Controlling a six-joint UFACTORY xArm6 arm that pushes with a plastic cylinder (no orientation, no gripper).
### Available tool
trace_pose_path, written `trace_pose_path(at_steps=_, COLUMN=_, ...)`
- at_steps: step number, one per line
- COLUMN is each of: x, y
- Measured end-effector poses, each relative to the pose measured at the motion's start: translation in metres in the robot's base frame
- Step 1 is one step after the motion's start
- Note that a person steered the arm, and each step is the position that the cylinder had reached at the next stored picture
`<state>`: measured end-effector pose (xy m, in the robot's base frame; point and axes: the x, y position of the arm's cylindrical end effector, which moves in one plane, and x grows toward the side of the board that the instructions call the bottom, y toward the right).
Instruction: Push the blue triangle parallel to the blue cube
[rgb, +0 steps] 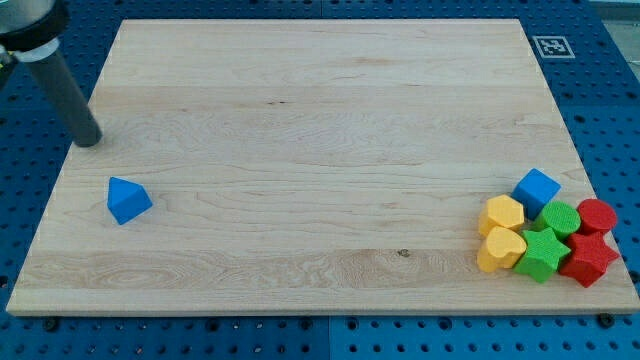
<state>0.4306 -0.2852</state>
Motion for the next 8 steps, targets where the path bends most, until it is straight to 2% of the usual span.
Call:
trace_pose_path(at_steps=1, x=0.03, y=0.0)
trace_pose_path(at_steps=2, x=0.043, y=0.0)
trace_pose_path(at_steps=4, x=0.085, y=0.045)
trace_pose_path(at_steps=6, x=0.094, y=0.1)
trace_pose_path(at_steps=8, x=0.093, y=0.101)
